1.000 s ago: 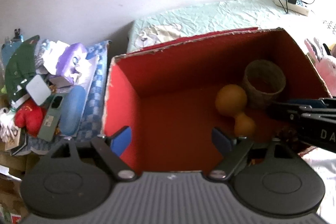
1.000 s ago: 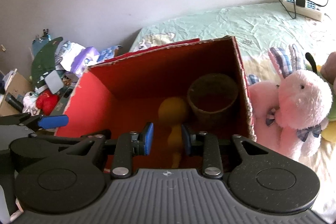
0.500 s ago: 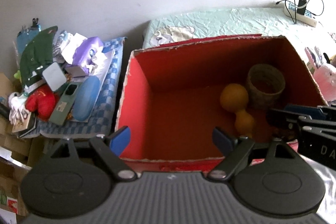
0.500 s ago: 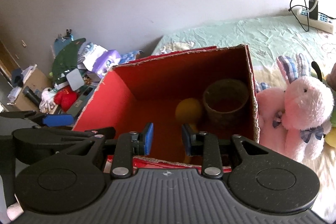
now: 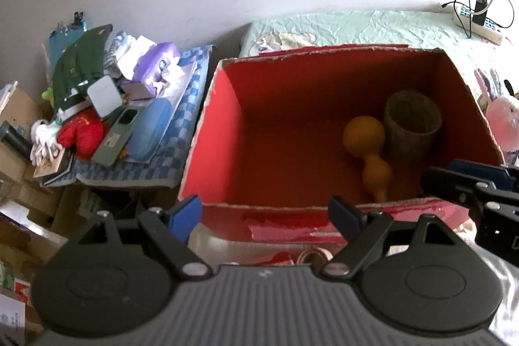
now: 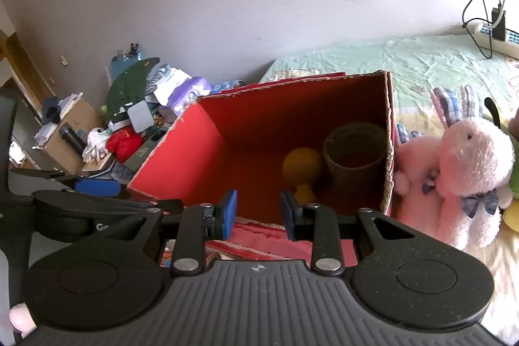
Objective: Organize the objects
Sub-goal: 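Open the right gripper and withdraw it from the box, then move the right gripper to the beige strap sandal and grasp its strap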
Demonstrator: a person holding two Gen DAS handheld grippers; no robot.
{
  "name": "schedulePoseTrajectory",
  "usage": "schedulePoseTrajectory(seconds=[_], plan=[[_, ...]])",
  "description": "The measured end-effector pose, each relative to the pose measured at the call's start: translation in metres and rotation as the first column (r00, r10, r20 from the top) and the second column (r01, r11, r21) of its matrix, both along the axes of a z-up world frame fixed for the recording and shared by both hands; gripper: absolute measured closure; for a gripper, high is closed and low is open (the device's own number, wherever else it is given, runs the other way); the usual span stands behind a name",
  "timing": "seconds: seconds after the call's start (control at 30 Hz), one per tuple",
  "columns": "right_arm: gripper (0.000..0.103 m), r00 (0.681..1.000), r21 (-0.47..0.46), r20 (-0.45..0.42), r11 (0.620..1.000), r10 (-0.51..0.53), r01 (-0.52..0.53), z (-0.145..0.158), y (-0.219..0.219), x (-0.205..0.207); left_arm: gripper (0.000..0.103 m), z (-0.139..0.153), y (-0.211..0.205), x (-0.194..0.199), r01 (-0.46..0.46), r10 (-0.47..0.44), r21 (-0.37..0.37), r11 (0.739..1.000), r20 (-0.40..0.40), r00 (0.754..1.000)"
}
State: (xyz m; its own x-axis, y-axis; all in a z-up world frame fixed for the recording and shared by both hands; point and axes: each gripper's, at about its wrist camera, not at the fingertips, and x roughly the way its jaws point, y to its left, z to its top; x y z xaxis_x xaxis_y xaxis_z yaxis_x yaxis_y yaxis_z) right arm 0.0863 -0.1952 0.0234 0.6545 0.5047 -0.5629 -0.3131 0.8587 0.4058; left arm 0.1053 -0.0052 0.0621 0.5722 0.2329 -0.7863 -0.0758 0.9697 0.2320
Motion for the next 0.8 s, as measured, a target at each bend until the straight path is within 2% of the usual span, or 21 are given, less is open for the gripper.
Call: schedulePoseTrajectory(seconds=[0.23,0.43,0.8], plan=[[0.071,0.998,0.039,0.038,0.997,0.059,-0.06,-0.001,-0.004,-0.012,0.016,0.001,0.0,-0.012,-0.04,0.04,-0.013,0.999,-0.007,0.999],[0.072,0.992,0.058,0.036,0.991,0.119,-0.121,-0.006,-0.004,-0.02,0.015,-0.002,-0.002,-0.022,-0.069,0.069,-0.014,0.998,-0.015,0.998],[0.072,0.986,0.079,-0.069,0.986,0.152,-0.146,-0.026,-0.014,-0.021,0.015,-0.024,-0.007,-0.029,-0.111,0.109,-0.021,0.994,-0.082,0.991]])
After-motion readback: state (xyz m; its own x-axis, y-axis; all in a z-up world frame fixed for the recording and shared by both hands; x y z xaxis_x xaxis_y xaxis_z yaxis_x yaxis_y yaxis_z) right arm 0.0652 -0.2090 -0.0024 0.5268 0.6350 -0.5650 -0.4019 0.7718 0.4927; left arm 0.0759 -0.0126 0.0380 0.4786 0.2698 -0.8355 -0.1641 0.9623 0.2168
